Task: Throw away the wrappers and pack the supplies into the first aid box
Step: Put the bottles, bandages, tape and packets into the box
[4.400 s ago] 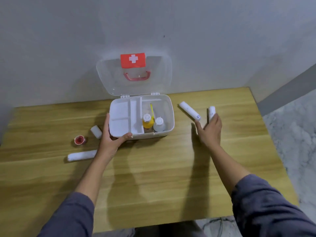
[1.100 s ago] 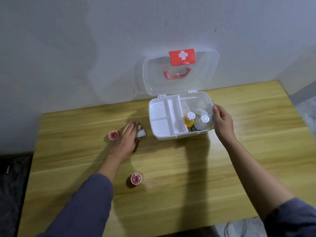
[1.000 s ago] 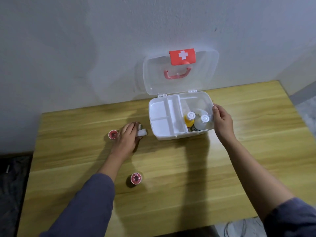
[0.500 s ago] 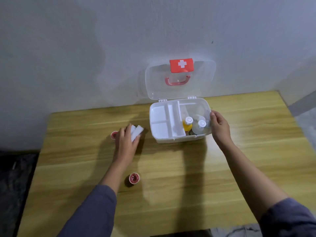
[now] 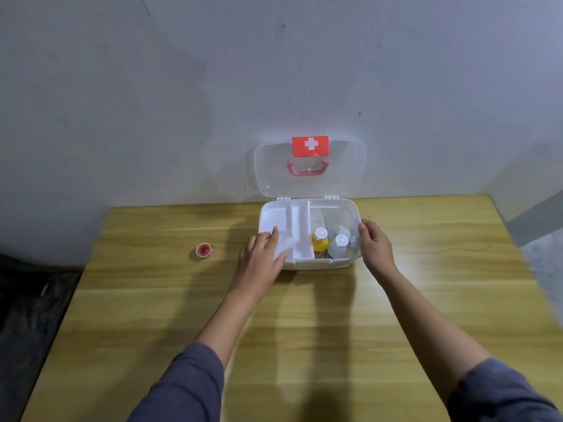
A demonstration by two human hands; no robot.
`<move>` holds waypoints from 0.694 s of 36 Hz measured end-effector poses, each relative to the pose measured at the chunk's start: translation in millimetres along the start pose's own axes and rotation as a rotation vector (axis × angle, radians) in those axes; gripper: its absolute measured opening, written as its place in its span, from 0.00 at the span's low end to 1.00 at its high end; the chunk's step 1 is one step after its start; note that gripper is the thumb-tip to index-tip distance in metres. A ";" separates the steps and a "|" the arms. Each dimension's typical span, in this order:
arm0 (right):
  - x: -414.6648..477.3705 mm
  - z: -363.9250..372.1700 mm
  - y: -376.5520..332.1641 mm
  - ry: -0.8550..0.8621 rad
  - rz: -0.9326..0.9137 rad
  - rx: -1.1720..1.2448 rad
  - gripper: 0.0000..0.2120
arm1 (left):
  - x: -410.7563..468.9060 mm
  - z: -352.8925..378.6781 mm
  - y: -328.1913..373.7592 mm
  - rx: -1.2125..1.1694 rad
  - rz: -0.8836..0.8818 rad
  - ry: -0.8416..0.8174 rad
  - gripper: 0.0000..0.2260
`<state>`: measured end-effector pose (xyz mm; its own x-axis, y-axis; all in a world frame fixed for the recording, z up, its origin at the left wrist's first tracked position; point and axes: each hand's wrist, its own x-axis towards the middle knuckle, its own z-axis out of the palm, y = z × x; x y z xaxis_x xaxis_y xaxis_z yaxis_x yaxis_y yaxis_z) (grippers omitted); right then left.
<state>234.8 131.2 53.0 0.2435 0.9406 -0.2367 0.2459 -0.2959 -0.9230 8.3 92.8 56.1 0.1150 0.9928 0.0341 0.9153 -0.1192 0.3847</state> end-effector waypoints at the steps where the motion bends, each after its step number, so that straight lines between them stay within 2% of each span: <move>1: 0.4 -0.9 0.3 -0.003 -0.002 -0.007 0.14 | 0.7 1.3 1.2 0.011 -0.010 -0.001 0.24; 3: 0.9 -1.6 0.6 -0.010 -0.007 -0.011 0.14 | 1.6 3.5 2.4 0.008 -0.019 0.013 0.25; 6: 1.9 -2.6 0.7 -0.024 -0.011 -0.003 0.14 | 1.7 5.7 5.7 -0.039 -0.026 0.052 0.21; 14: 7.0 -8.5 4.6 -0.060 -0.031 -0.006 0.14 | 21.5 6.9 43.2 -0.272 -0.083 0.197 0.19; 19: 11.0 -11.3 7.7 -0.089 -0.039 0.007 0.14 | 47.9 14.4 61.3 -0.455 -0.267 0.195 0.19; 25: 14.6 -14.0 9.4 -0.123 -0.036 0.021 0.13 | 57.2 25.0 64.0 -0.510 -0.396 0.185 0.21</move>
<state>253.8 139.9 45.1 0.1172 0.9643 -0.2373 0.2325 -0.2590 -0.9375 83.0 141.6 59.7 -0.3017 0.9516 -0.0592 0.5725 0.2305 0.7868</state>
